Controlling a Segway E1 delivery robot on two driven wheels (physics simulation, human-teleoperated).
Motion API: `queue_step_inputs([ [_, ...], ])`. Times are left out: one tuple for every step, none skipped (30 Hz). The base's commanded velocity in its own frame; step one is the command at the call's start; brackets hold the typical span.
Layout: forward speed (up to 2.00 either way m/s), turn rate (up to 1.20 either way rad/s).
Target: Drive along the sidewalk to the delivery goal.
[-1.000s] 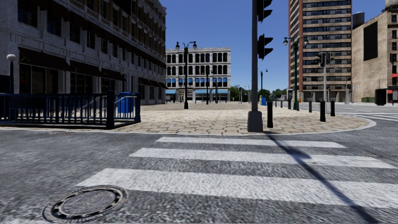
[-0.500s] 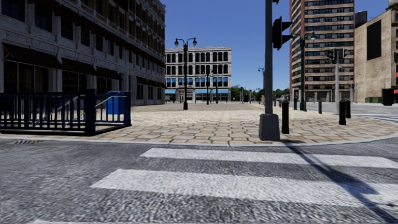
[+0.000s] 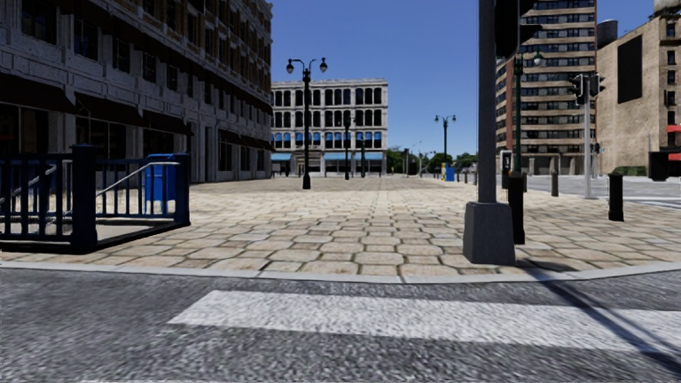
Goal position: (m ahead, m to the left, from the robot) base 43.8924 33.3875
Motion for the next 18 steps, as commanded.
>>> queue_step_inputs([
  [2.00, -0.26],
  [2.00, -0.26],
  [2.00, -0.27],
  [2.00, -0.27],
  [2.00, -0.27],
  [2.00, -0.27],
  [2.00, -0.09],
  [2.00, 0.00],
  [2.00, 0.00],
  [2.00, 0.00],
  [2.00, 0.00],
  [2.00, 0.00],
  [2.00, 0.00],
  [2.00, 0.00],
  [2.00, 0.00],
  [2.00, 0.00],
  [2.00, 0.00],
  [2.00, 0.00],
])
